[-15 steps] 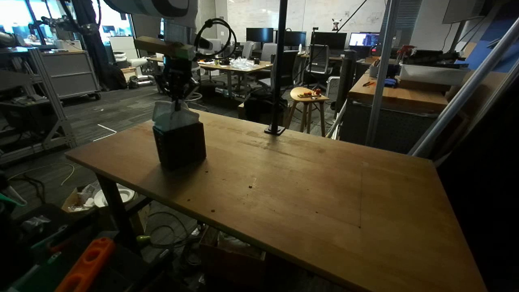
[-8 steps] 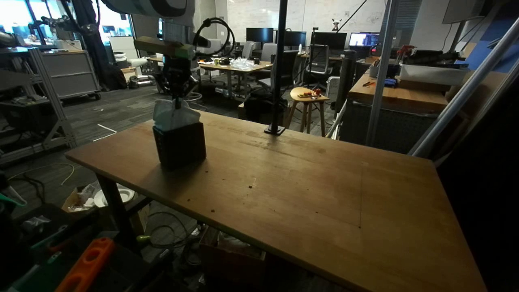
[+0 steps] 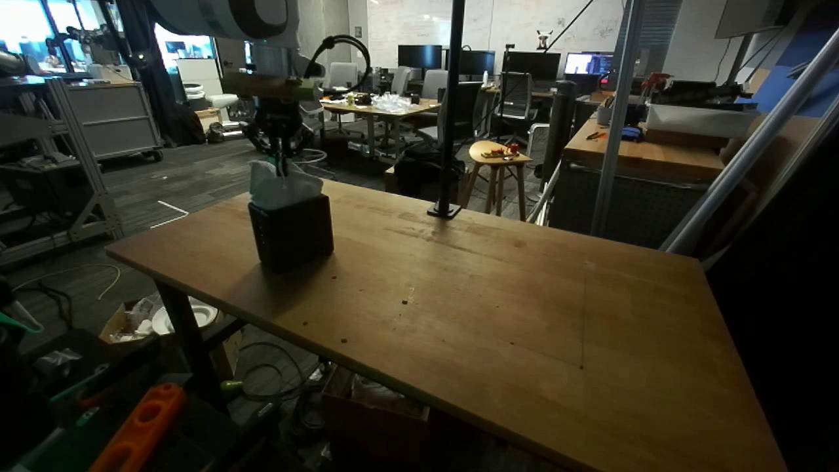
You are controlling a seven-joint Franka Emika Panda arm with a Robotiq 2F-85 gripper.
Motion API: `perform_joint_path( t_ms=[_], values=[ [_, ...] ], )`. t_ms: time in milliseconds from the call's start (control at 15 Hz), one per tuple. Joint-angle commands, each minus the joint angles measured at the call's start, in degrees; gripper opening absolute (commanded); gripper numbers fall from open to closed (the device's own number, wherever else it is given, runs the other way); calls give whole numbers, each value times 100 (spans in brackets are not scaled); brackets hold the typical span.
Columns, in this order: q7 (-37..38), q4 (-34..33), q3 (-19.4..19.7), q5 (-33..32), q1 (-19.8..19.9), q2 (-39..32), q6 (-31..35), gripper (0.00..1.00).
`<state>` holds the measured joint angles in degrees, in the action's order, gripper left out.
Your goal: Put the towel in the box
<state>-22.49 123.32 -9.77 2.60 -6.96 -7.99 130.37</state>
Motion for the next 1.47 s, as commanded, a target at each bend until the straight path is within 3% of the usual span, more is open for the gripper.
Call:
perform_joint_path(
  t_ms=[0,533,1400],
  values=[
    [-958,101,-139,94,19,-7,395,7],
    [-2174,427,-239,433,68,-37,834,7],
    [-3367,386,-207,323,74,-213,627,7]
  ],
)
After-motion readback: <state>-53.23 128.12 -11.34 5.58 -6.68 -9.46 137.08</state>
